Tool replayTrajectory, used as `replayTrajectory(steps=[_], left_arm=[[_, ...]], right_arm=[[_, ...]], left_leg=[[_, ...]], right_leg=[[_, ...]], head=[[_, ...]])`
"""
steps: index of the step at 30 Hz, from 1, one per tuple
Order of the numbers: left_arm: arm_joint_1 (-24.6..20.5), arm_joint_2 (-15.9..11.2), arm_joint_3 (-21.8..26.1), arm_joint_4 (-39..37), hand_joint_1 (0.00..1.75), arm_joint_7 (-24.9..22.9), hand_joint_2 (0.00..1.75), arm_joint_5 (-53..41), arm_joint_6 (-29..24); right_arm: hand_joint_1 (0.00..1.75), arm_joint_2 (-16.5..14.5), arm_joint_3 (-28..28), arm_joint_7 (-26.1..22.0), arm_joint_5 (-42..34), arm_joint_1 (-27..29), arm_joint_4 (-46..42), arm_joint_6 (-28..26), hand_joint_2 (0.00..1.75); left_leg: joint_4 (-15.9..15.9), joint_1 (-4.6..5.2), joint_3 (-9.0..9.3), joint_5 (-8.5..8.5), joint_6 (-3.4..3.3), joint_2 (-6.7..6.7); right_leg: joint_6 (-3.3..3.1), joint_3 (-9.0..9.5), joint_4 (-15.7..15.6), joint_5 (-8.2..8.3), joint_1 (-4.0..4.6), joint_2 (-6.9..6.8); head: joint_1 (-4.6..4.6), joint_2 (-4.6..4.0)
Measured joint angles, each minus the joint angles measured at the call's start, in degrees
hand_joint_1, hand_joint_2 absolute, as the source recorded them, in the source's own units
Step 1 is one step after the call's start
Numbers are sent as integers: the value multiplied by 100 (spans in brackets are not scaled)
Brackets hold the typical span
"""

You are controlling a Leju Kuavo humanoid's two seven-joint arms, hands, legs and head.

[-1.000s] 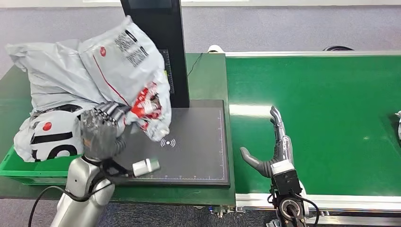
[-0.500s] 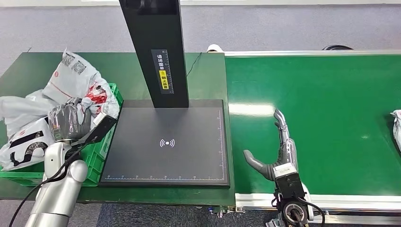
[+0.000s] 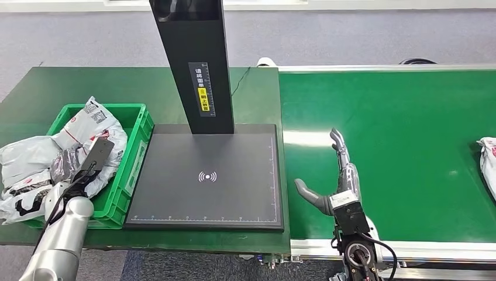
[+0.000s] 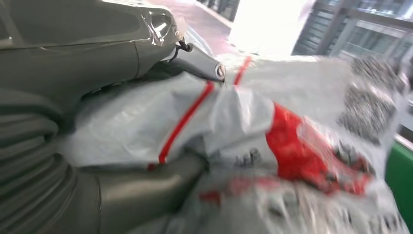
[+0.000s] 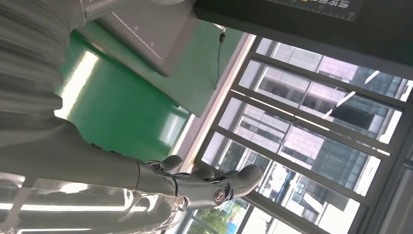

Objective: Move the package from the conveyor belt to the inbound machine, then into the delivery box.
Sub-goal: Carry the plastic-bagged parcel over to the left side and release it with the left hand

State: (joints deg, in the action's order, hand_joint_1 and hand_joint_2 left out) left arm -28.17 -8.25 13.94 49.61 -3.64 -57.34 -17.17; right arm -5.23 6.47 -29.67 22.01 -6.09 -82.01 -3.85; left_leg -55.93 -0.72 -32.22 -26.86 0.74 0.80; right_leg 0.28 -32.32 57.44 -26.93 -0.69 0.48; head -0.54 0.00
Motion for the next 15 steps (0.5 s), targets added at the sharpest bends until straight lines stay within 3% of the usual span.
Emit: replayTrajectory(steps=[7, 15], left_arm=[[-89, -15, 100, -223, 0, 265, 175, 98, -389], [310, 73, 92, 432, 0, 1657, 175, 1057, -1409]], right_arm=[[0, -6, 20, 28, 0, -7, 7, 2, 175], [0, 2, 52, 32, -9, 112, 4, -5, 175]], left_leg=[[11, -1, 20, 21, 10, -4], [9, -1, 7, 22, 13, -11]], right_leg=[[-18, 9, 2, 13, 2, 0], [-17, -6, 3, 13, 3, 6]], head=[[-1, 0], [1, 0]])
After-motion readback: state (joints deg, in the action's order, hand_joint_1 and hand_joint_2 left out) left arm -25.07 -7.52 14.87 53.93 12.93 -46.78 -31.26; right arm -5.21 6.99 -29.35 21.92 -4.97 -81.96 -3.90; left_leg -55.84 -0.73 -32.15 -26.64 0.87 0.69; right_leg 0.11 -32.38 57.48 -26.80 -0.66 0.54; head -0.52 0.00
